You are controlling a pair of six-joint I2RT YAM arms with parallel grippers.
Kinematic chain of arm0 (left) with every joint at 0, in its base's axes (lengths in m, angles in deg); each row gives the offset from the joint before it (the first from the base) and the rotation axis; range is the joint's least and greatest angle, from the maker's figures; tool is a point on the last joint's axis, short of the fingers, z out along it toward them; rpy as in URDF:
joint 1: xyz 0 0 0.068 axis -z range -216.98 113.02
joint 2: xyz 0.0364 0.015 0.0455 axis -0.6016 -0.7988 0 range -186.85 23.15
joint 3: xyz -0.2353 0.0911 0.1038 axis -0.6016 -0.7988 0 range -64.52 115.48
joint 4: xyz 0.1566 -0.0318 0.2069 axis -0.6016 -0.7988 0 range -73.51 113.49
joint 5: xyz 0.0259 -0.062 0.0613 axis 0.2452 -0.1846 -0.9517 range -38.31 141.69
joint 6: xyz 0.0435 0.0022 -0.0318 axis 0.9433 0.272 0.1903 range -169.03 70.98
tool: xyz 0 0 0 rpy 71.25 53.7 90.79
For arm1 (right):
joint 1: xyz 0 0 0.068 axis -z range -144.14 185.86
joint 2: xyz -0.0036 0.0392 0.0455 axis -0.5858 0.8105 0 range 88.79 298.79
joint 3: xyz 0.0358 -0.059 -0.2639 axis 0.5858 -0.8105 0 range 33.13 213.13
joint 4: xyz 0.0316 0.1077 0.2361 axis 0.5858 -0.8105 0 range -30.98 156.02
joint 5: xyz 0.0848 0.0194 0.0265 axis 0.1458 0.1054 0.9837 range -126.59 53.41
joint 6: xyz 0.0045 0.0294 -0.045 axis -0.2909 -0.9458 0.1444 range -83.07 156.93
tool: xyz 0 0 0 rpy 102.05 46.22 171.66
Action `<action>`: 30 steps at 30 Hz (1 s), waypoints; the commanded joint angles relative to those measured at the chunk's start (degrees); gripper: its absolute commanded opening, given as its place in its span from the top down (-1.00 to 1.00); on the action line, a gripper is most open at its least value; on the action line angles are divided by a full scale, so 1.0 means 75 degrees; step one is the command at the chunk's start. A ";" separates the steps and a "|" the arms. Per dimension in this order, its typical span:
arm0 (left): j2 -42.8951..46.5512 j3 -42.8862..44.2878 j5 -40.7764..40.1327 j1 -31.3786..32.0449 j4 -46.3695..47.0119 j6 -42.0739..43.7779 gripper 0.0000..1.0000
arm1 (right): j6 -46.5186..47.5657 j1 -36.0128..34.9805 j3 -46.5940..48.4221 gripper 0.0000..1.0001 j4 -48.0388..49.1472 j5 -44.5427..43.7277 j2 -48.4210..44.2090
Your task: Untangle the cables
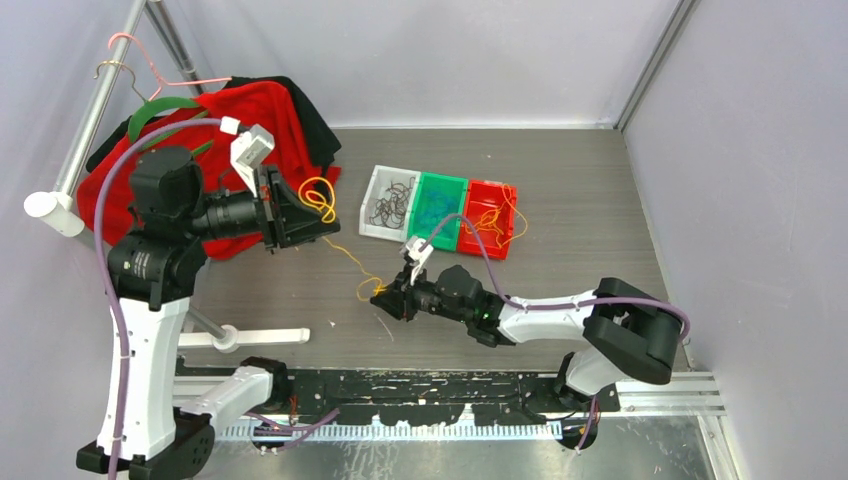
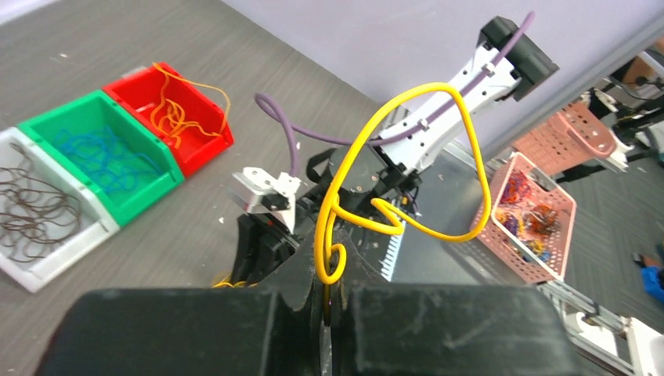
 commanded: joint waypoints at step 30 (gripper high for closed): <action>-0.0771 0.2930 -0.3844 -0.0020 0.1423 0.0337 1.00 | -0.0064 -0.0025 -0.1535 -0.06 -0.1957 -0.1584 -0.2233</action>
